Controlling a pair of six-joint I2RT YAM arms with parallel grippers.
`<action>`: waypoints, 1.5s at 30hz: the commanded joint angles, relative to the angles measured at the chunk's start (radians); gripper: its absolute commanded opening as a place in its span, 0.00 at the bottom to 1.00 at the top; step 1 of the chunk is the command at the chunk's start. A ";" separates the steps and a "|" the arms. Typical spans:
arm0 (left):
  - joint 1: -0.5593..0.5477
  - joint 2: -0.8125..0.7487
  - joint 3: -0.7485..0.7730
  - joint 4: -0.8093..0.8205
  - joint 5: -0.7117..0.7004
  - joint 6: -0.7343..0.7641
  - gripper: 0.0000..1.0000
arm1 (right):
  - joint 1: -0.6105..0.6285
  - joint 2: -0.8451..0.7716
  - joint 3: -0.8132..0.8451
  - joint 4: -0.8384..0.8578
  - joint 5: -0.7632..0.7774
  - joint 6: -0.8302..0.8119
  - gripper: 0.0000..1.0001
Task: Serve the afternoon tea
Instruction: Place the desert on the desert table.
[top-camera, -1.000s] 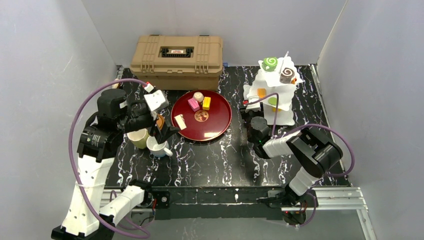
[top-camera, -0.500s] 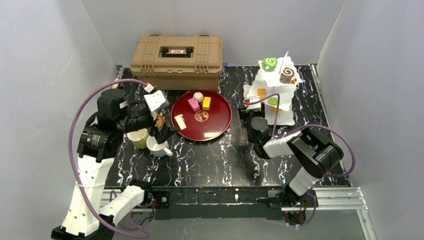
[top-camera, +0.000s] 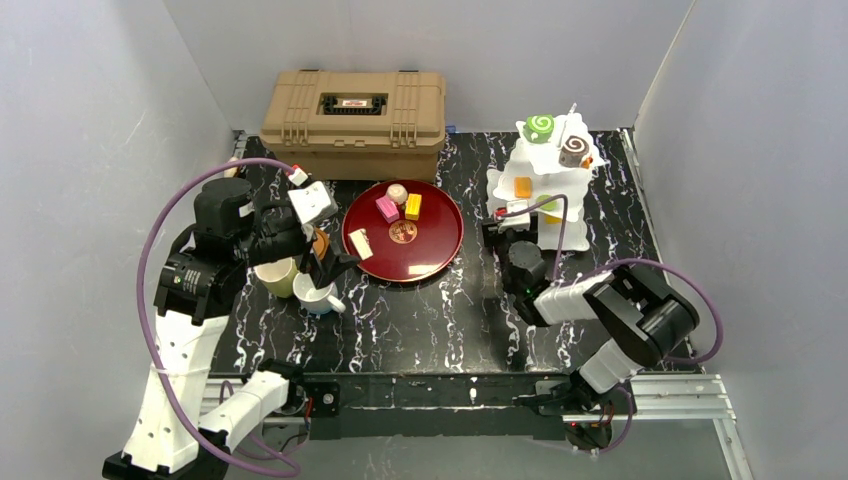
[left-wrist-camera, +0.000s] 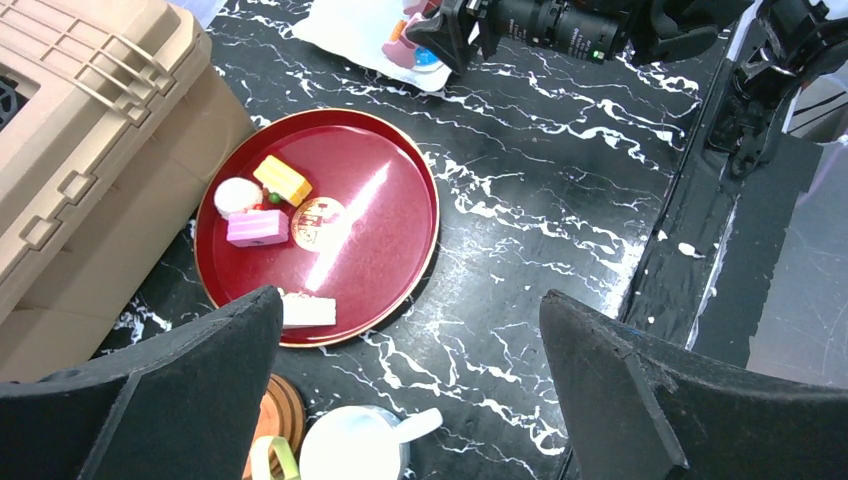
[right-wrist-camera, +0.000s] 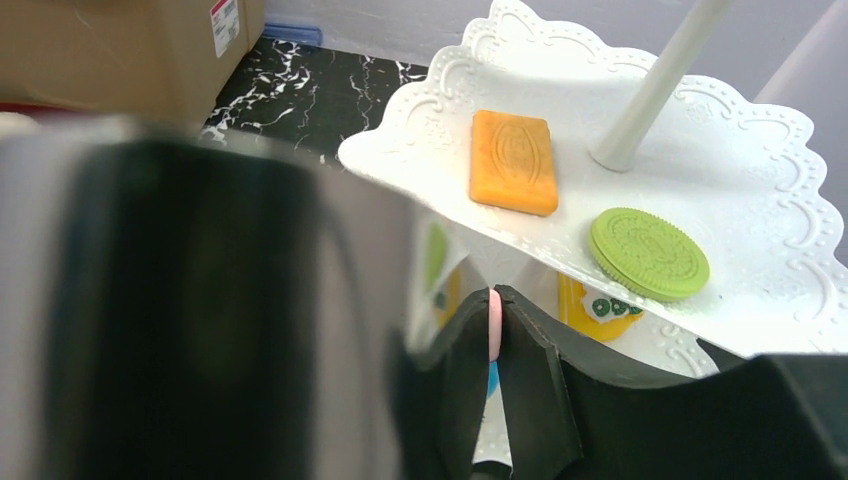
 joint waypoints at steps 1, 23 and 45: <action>0.005 -0.011 0.007 -0.031 0.024 0.005 0.99 | -0.003 -0.069 -0.017 0.034 0.028 0.039 0.71; 0.006 -0.031 0.001 -0.038 0.026 0.008 0.96 | -0.003 -0.392 -0.133 -0.288 0.006 0.238 0.45; 0.006 -0.015 0.002 -0.041 0.024 0.016 0.96 | -0.024 -0.073 -0.059 0.079 0.065 0.054 0.41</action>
